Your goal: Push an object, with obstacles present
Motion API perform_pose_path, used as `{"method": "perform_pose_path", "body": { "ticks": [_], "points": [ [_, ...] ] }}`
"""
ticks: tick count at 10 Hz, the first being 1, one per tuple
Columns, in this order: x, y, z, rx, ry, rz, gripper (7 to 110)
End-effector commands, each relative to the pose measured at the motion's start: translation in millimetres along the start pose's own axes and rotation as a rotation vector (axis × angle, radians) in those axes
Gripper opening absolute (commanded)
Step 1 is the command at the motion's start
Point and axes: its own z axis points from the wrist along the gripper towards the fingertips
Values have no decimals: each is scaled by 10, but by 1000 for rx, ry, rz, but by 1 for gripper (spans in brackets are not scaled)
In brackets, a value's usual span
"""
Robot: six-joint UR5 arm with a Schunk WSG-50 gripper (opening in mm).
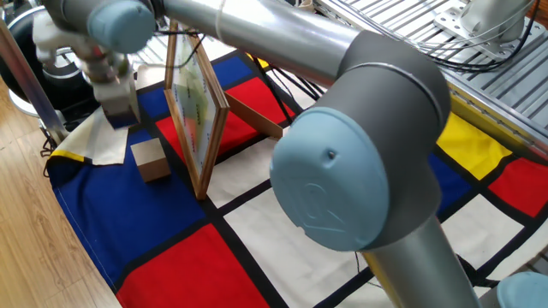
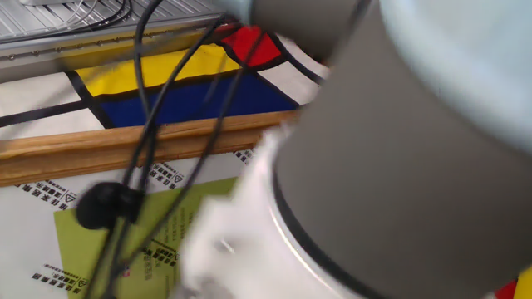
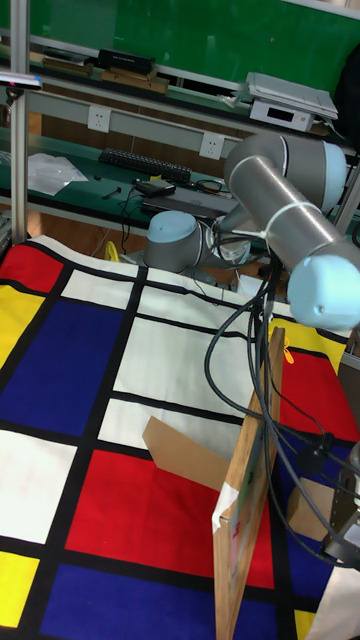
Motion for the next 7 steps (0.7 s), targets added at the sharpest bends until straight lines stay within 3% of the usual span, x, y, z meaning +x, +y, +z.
{"method": "perform_pose_path", "body": {
  "ticks": [1,4,7],
  "points": [
    [110,-265,-406,11,-27,55,7],
    [101,-304,-771,-21,-103,106,7],
    [189,-363,-1070,12,-123,236,7]
  ]
}}
